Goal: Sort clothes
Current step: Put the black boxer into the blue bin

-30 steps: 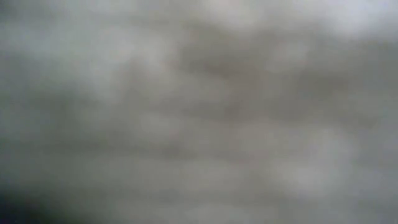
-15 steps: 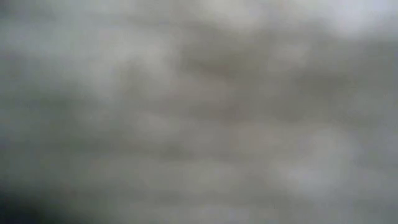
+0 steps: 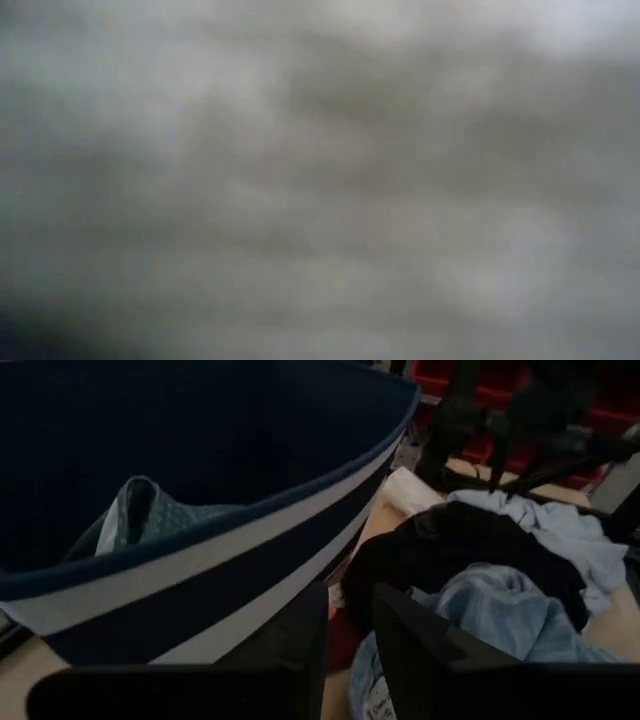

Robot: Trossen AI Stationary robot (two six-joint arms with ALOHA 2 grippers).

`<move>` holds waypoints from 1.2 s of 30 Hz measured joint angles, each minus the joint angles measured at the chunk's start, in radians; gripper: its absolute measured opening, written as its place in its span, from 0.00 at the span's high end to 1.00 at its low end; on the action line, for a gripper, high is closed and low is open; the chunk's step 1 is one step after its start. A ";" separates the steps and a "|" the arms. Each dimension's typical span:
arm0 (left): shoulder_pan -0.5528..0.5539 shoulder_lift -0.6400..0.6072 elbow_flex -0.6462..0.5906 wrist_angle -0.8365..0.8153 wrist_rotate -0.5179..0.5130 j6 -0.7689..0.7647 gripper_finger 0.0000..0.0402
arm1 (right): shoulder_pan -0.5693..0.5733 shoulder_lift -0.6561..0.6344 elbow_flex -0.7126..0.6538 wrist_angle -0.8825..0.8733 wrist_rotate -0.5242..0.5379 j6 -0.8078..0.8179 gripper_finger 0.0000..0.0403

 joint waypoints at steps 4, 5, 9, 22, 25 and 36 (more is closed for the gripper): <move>0.000 0.001 -0.008 0.014 0.000 0.001 0.78 | 0.008 0.073 0.000 0.069 -0.020 -0.007 0.68; 0.000 0.001 -0.008 0.017 0.000 0.001 0.78 | 0.009 0.090 0.000 0.092 -0.027 -0.016 0.67; 0.000 0.001 -0.008 0.021 0.001 0.001 0.78 | 0.011 0.157 0.000 0.142 -0.059 -0.048 0.63; 0.000 0.002 -0.008 0.020 0.060 -0.007 0.78 | 0.011 0.279 0.021 0.121 -0.070 -0.163 0.95; 0.000 0.002 -0.008 0.020 0.060 -0.014 0.78 | 0.011 0.236 0.095 0.007 -0.025 -0.149 0.97; 0.000 0.037 -0.007 0.028 0.058 -0.016 0.78 | 0.042 0.149 0.547 -0.389 0.263 -0.155 1.00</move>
